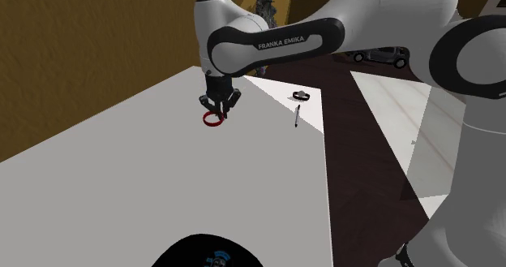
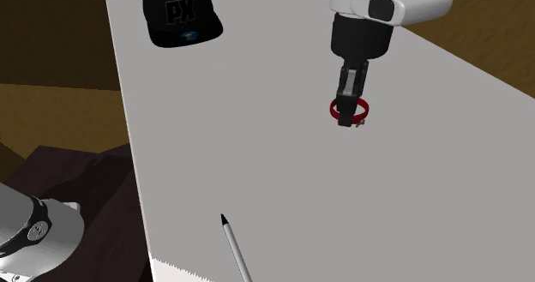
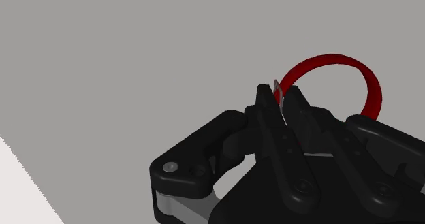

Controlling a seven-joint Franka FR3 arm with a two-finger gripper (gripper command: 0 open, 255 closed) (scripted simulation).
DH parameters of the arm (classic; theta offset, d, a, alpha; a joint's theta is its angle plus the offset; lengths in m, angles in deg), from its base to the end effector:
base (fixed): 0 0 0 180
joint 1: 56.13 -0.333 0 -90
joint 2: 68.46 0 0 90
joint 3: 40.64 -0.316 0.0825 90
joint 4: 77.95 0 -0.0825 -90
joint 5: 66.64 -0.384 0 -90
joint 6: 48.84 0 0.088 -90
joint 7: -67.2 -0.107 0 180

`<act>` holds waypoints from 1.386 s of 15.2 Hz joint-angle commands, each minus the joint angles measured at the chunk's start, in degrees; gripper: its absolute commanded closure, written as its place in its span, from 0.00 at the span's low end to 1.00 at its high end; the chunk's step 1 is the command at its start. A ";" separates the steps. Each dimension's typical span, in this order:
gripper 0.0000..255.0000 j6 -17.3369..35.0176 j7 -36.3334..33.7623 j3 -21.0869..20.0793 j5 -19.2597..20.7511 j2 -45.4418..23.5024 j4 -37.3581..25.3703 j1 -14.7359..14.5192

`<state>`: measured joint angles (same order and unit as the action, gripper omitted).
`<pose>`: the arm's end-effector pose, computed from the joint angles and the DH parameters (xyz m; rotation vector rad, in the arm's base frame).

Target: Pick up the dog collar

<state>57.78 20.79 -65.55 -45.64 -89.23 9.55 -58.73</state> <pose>0.6160 0.2476 0.4676 2.9557 -0.3730 0.1902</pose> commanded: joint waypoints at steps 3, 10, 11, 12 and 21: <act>1.00 0.04 0.02 0.00 -0.01 0.00 0.07 0.02; 1.00 -2.75 0.64 -0.19 -0.39 0.41 -2.42 -0.22; 1.00 -3.47 0.81 -0.22 -0.46 0.45 -3.13 -0.28; 1.00 -4.20 0.98 -0.25 -0.52 0.47 -3.86 -0.35; 1.00 -11.18 2.43 -0.44 -0.64 -0.04 -11.51 -1.32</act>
<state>47.53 23.06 -66.00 -46.39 -88.91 -0.69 -59.84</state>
